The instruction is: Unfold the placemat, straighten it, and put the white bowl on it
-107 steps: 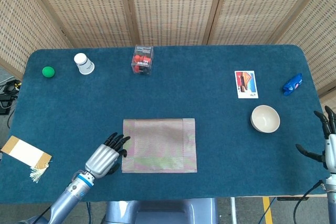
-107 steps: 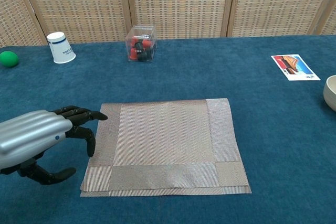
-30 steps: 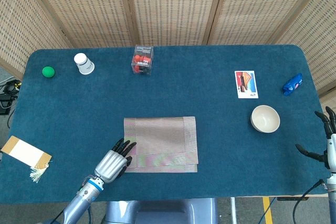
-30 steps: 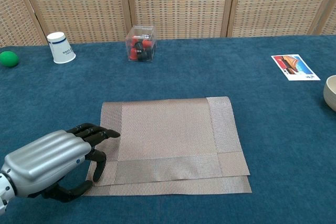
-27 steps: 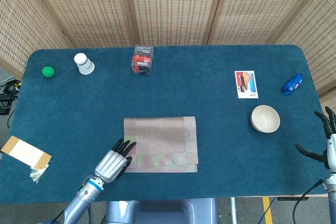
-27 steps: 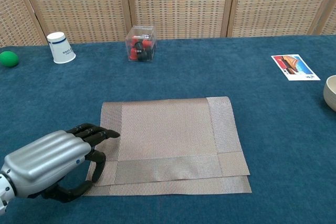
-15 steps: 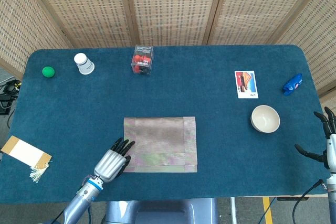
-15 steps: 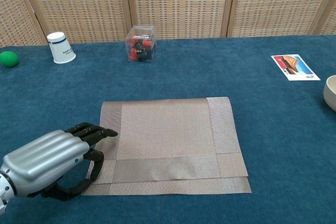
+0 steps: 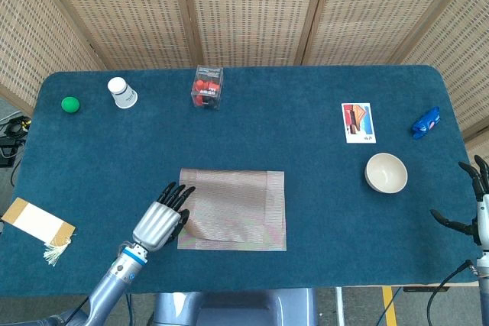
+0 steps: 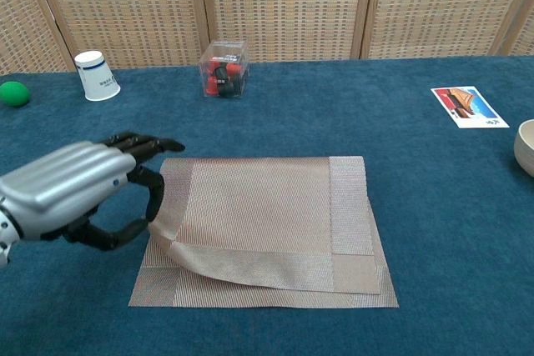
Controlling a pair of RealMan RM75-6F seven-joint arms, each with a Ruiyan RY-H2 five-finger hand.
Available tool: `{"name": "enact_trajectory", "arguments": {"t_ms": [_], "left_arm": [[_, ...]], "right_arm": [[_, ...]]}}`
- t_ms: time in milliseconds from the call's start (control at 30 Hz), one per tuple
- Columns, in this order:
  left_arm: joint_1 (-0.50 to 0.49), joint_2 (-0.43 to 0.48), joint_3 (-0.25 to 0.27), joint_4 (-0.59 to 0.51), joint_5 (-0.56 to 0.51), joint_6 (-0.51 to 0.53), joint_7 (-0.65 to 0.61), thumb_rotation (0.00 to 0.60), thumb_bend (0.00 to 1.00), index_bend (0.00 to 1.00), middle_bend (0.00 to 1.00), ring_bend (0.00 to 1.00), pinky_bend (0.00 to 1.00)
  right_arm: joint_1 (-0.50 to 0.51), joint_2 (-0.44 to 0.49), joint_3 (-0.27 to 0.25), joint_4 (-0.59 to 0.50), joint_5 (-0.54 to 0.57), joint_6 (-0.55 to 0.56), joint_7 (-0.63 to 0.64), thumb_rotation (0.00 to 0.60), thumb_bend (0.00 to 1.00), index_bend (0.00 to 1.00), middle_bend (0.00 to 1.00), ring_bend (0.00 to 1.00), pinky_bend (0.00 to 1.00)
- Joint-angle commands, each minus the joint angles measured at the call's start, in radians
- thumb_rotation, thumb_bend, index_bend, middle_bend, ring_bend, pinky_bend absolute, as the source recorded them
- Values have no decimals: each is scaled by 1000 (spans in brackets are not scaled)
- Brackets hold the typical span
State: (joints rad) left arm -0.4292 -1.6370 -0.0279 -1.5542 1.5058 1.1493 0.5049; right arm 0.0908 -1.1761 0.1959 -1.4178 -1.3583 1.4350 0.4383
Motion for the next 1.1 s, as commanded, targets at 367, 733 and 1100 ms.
{"name": "enact_trajectory", "arguments": {"t_ms": [367, 733, 1100], "left_arm": [[-186, 52, -237, -9, -202, -128, 84, 600, 532, 606, 0, 0, 0], [-341, -26, -353, 194, -370, -186, 119, 600, 531, 613, 0, 0, 0], [-480, -117, -425, 460, -511, -207, 146, 600, 532, 628, 0, 0, 0]], "right_arm": [[12, -6, 20, 48, 56, -55, 28, 600, 226, 177, 0, 0, 0], [22, -19, 35, 91, 95, -95, 31, 600, 226, 177, 0, 0, 0], [27, -30, 48, 124, 124, -120, 28, 600, 225, 179, 0, 0, 0]]}}
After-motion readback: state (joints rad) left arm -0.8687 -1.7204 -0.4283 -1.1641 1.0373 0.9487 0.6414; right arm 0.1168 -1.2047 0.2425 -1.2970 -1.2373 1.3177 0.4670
